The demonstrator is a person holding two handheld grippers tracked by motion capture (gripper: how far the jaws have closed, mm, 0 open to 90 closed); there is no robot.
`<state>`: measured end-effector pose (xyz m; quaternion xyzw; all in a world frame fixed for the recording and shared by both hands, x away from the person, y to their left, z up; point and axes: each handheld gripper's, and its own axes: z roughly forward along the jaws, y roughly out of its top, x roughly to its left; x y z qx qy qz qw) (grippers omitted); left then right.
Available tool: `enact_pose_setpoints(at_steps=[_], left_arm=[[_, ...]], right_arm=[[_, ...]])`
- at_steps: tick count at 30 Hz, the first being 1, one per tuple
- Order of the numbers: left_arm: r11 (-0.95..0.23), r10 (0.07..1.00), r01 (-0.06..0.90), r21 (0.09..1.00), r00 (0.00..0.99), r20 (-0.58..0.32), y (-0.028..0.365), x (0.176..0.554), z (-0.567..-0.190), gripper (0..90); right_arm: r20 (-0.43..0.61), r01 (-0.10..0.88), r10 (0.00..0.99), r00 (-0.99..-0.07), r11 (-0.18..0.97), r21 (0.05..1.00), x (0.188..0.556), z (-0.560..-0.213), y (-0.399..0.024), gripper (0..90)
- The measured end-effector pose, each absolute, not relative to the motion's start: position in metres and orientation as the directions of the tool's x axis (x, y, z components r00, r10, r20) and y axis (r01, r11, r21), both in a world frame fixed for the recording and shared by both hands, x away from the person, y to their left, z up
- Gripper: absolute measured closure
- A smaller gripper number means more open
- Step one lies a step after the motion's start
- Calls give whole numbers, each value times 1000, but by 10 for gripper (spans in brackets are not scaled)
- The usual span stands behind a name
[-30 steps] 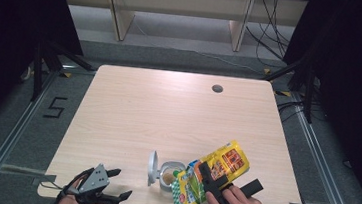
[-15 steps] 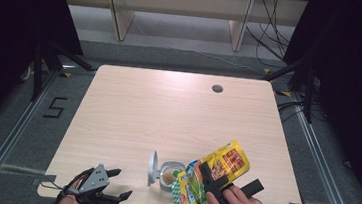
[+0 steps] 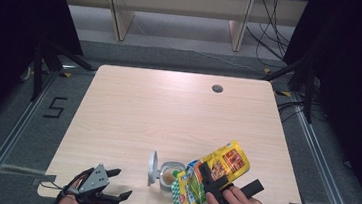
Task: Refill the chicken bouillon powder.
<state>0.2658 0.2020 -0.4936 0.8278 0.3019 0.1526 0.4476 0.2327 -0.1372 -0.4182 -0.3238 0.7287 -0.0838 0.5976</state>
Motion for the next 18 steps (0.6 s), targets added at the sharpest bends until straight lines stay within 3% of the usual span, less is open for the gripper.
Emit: enact_pose_setpoints(at_steps=[14,18], left_arm=[[-422,632,344,839,775,0,202,267,-494,216],[-397,646,369,840,763,-30,201,265,-495,216]], right_arm=[[-815,-366,-575,-67,774,-516,234,-417,-139,626],[-814,-369,-577,-66,772,-518,233,-417,-138,626]])
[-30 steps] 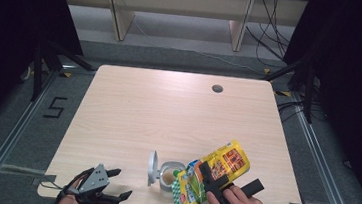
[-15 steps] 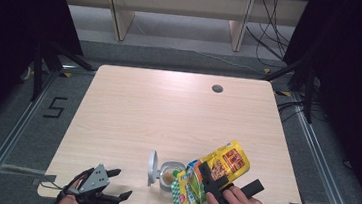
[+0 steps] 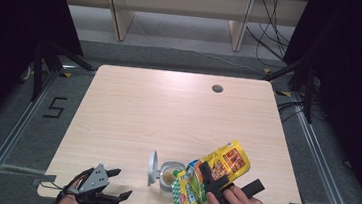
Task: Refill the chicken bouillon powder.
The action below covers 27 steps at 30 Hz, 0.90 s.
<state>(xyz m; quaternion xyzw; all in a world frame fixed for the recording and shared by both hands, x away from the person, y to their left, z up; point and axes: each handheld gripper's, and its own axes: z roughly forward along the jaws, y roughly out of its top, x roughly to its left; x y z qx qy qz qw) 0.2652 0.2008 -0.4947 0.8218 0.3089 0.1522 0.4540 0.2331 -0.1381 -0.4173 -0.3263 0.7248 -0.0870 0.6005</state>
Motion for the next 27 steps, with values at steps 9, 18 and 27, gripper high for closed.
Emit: enact_pose_setpoints(at_steps=[9,18,27], left_arm=[[-402,643,372,836,766,-32,201,265,-494,216],[-404,646,367,838,763,-23,202,265,-494,216],[-403,641,368,838,767,-28,201,265,-494,216]], right_arm=[[-811,-374,-579,-80,772,-514,233,-418,-138,626],[-814,-367,-577,-69,773,-517,234,-418,-139,626],[-810,-372,-580,-86,773,-514,235,-419,-138,632]])
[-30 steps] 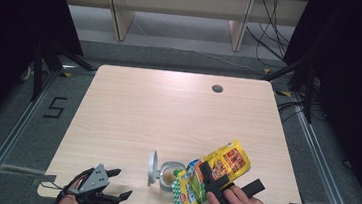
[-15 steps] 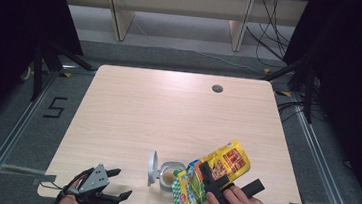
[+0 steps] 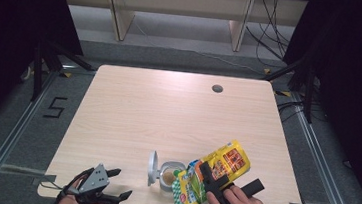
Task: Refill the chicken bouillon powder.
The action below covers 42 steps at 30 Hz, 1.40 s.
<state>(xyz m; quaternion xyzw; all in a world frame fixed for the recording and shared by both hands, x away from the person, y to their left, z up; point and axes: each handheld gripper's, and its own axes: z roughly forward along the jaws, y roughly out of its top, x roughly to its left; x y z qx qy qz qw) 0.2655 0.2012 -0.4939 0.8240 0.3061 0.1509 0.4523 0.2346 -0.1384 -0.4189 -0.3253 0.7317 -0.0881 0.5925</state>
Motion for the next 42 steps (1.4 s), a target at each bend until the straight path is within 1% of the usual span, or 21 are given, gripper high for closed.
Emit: enact_pose_setpoints(at_steps=[3,4,5,10,12,13,14,16,17,21,22,23,26,27,32,37,38,39,42], left_arm=[[-409,644,363,837,765,-17,202,266,-494,217],[-382,648,371,846,760,-41,200,264,-494,216],[-407,643,362,839,765,-18,202,265,-494,217],[-398,645,369,840,764,-30,201,265,-495,216],[-433,625,342,834,780,5,203,267,-493,216],[-428,627,343,836,779,2,203,267,-493,216],[-404,646,368,837,763,-25,202,265,-494,216],[-403,646,368,838,763,-24,202,265,-494,216],[-382,648,372,846,760,-41,200,264,-494,216],[-388,645,367,846,764,-35,201,265,-494,216],[-411,640,362,837,768,-18,202,265,-494,216],[-414,639,367,833,769,-21,202,266,-494,216],[-408,641,362,838,767,-19,201,265,-494,216],[-395,646,371,840,763,-34,201,265,-495,216],[-404,646,367,838,763,-23,202,266,-494,216],[-394,646,370,842,762,-32,202,266,-494,216],[-405,644,361,840,764,-18,203,266,-493,215],[-371,643,365,854,764,-47,201,264,-493,213],[-379,634,348,858,773,-33,201,265,-492,212]], right_arm=[[-811,-370,-580,-72,771,-519,234,-419,-139,632],[-812,-367,-579,-72,773,-518,234,-419,-139,632],[-810,-364,-582,-72,771,-522,234,-418,-139,632],[-812,-365,-580,-71,772,-520,234,-418,-139,633],[-810,-367,-582,-71,771,-521,234,-418,-139,633],[-809,-366,-584,-71,769,-523,234,-418,-139,633],[-808,-365,-584,-71,769,-524,234,-418,-138,633],[-808,-365,-585,-70,769,-525,234,-418,-138,633],[-809,-364,-583,-70,770,-523,234,-418,-138,633],[-809,-364,-583,-74,771,-522,234,-418,-139,633],[-806,-368,-585,-85,770,-520,234,-418,-138,633],[-807,-367,-584,-84,771,-520,234,-419,-138,633],[-808,-370,-583,-85,771,-518,234,-418,-139,633],[-805,-371,-587,-88,769,-520,235,-419,-139,635],[-807,-370,-585,-81,770,-521,235,-419,-139,636],[-808,-370,-584,-81,770,-519,236,-420,-139,636],[-809,-370,-583,-81,771,-518,235,-420,-139,636],[-809,-371,-582,-81,771,-517,235,-420,-139,636],[-806,-375,-584,-92,771,-515,236,-420,-139,636]])
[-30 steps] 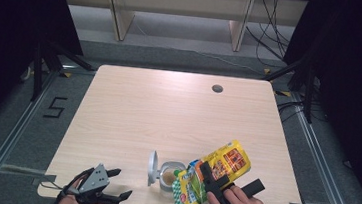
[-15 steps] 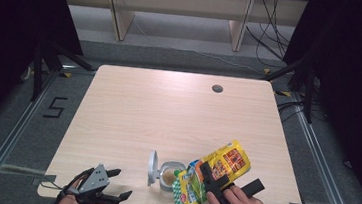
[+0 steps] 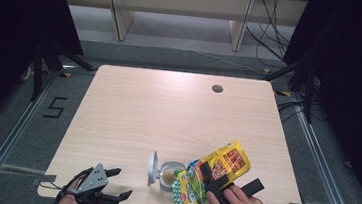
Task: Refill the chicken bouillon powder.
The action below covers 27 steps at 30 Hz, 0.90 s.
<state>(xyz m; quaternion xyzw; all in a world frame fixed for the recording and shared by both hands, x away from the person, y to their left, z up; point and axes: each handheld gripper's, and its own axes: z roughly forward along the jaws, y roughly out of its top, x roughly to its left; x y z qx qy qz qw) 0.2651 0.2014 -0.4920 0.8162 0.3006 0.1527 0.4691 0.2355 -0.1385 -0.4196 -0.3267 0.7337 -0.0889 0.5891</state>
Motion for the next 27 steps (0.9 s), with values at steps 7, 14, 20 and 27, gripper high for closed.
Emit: enact_pose_setpoints(at_steps=[7,14,20,27], left_arm=[[-389,639,355,850,769,-28,202,264,-492,211],[-393,641,360,846,767,-29,202,265,-492,208],[-396,641,359,845,767,-26,203,265,-492,208],[-393,636,356,848,771,-29,203,265,-492,207]], right_arm=[[-811,-373,-579,-78,772,-515,234,-420,-138,637],[-810,-376,-581,-83,771,-514,236,-421,-139,637],[-810,-374,-582,-77,770,-518,235,-419,-139,637],[-810,-378,-579,-91,773,-510,235,-418,-139,637]])
